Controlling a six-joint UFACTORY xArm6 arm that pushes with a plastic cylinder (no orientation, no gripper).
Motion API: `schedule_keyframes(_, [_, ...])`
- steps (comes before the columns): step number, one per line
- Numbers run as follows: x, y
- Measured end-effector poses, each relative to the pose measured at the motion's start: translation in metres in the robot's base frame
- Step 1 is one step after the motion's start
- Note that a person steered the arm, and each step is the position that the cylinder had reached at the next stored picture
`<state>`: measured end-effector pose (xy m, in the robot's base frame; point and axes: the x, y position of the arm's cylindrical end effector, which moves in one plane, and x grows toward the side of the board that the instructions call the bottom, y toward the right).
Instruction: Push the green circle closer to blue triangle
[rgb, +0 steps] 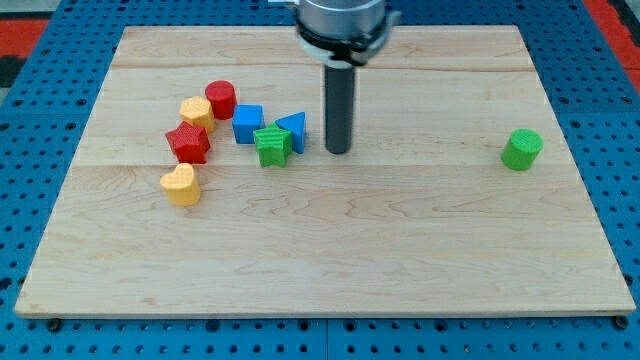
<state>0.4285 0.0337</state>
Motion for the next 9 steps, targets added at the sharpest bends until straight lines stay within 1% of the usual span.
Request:
schedule_keyframes(1, [0.027, 0.059])
schedule_keyframes(2, [0.041, 0.145])
schedule_keyframes(3, [0.034, 0.200])
schedule_keyframes(4, [0.015, 0.212])
schedule_keyframes(5, [0.005, 0.219])
schedule_keyframes(6, [0.002, 0.260])
schedule_keyframes(7, [-0.008, 0.251])
schedule_keyframes(9, [-0.020, 0.175])
